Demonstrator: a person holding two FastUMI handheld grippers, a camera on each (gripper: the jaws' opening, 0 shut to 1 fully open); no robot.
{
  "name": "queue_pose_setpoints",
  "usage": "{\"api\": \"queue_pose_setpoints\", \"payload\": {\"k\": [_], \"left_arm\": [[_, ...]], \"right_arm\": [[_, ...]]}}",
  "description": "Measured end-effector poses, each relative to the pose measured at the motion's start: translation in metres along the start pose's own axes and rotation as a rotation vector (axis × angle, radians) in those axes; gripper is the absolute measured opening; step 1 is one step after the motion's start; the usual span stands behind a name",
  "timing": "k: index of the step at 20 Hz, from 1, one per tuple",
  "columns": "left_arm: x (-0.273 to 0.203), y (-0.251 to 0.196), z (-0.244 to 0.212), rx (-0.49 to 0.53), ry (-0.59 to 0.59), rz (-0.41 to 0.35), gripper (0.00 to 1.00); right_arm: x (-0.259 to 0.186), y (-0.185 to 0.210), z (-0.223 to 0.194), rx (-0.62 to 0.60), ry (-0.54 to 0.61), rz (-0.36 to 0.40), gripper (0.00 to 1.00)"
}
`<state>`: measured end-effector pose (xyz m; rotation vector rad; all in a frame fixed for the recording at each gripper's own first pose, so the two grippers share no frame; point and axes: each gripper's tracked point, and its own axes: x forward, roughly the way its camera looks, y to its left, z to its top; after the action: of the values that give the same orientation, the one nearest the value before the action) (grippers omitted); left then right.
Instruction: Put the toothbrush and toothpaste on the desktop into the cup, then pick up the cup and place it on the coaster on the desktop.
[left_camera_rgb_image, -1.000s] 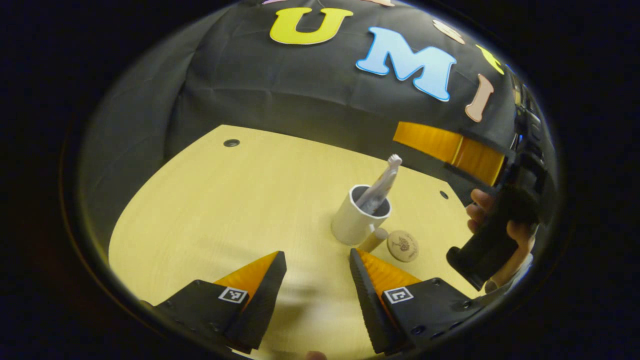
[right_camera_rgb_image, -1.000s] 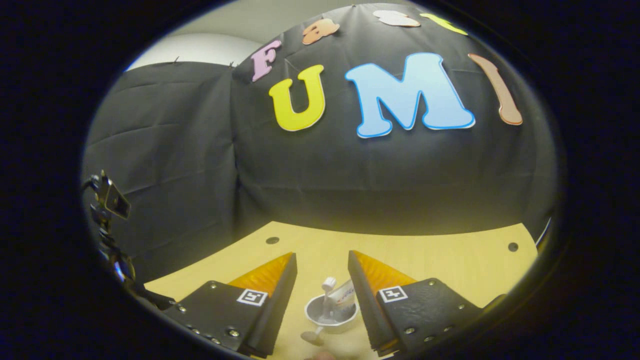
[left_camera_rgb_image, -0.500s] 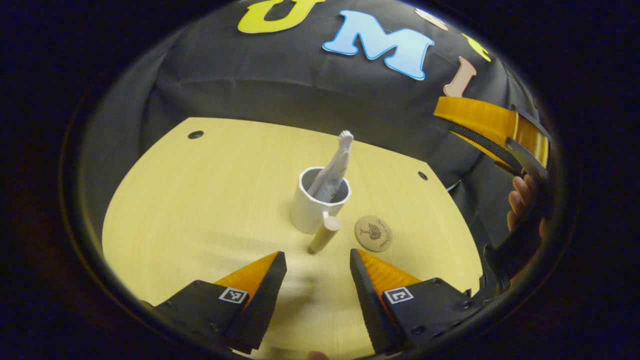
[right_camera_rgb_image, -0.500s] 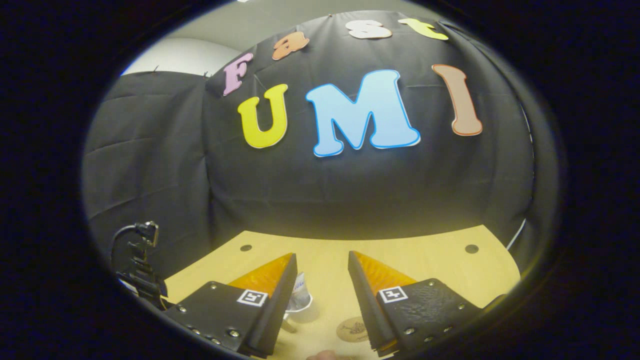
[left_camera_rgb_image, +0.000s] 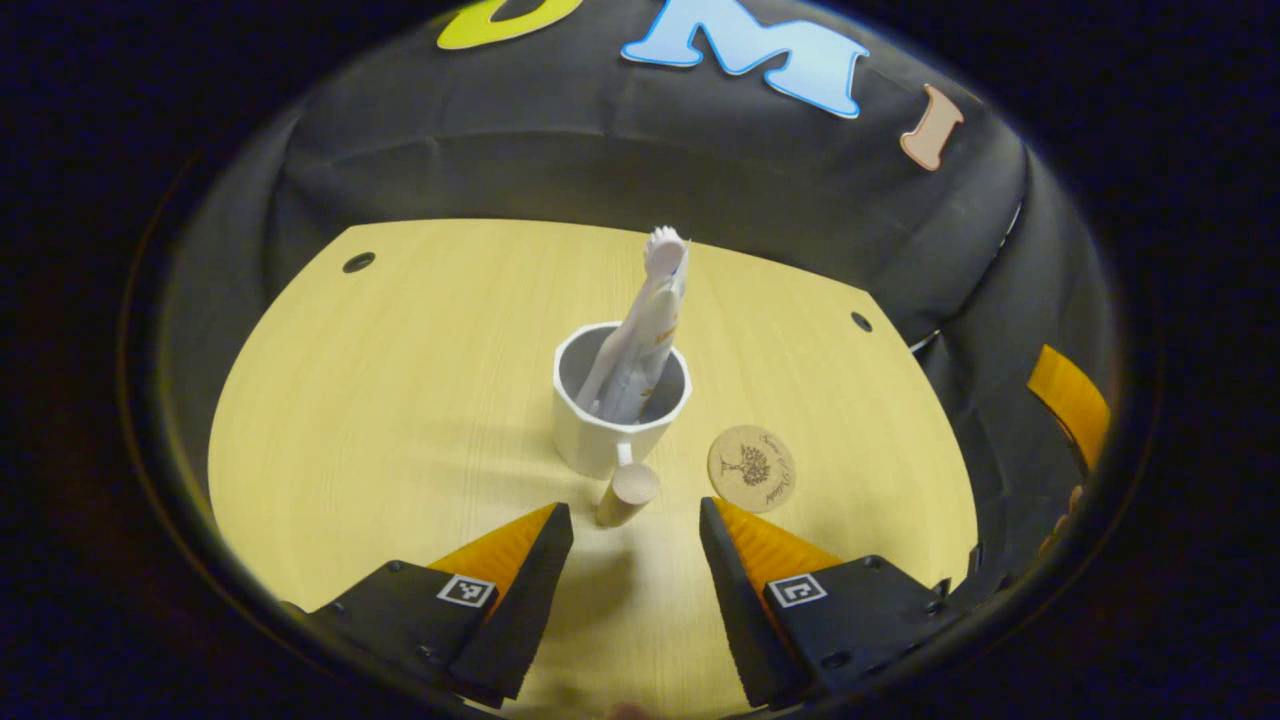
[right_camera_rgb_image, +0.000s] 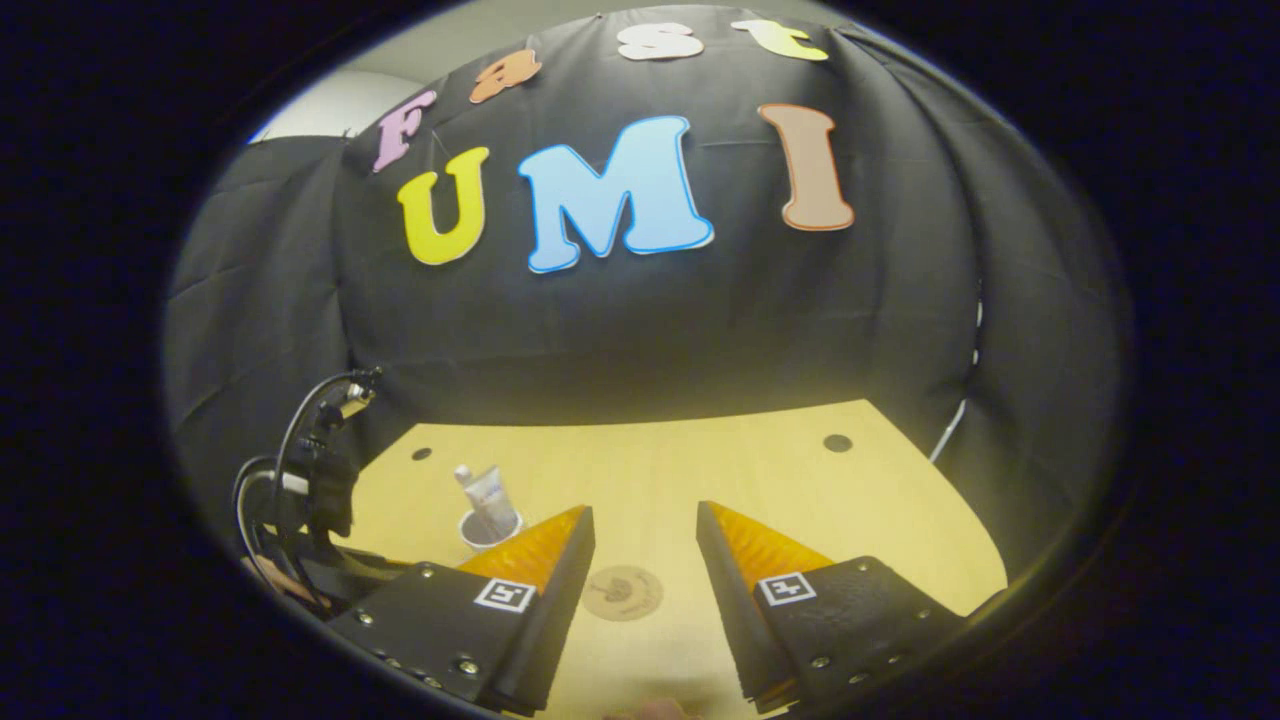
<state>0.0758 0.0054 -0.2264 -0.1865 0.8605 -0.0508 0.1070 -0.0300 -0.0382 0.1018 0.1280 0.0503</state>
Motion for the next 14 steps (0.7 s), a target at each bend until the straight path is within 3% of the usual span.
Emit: {"api": "queue_pose_setpoints", "payload": {"k": [2,3,6,7,9,10,13,14], "left_arm": [[0.009,-0.001,0.004,0.011,0.025,0.011,0.89],[0.013,0.000,0.005,0.016,0.039,0.016,0.77],[0.026,0.000,0.005,0.016,0.098,0.026,0.84],[0.032,0.000,0.007,0.021,0.111,0.031,0.78],[0.039,0.005,0.011,0.036,0.138,0.057,0.77],[0.042,0.005,0.010,0.034,0.161,0.061,0.84],[0.051,0.006,0.005,0.005,0.219,0.066,0.83],[0.053,0.009,0.006,-0.001,0.226,0.075,0.84]], "right_arm": [[-0.004,-0.014,-0.016,0.015,0.041,-0.033,0.66],[-0.006,-0.018,-0.023,0.035,0.061,-0.037,0.63],[-0.007,-0.021,-0.035,0.107,0.092,-0.045,0.66],[-0.007,-0.021,-0.037,0.119,0.101,-0.046,0.66],[-0.006,-0.020,-0.041,0.123,0.113,-0.045,0.66],[-0.006,-0.020,-0.042,0.117,0.118,-0.041,0.66],[-0.006,-0.021,-0.051,0.089,0.143,-0.037,0.63],[-0.005,-0.020,-0.053,0.089,0.154,-0.031,0.66]]}}
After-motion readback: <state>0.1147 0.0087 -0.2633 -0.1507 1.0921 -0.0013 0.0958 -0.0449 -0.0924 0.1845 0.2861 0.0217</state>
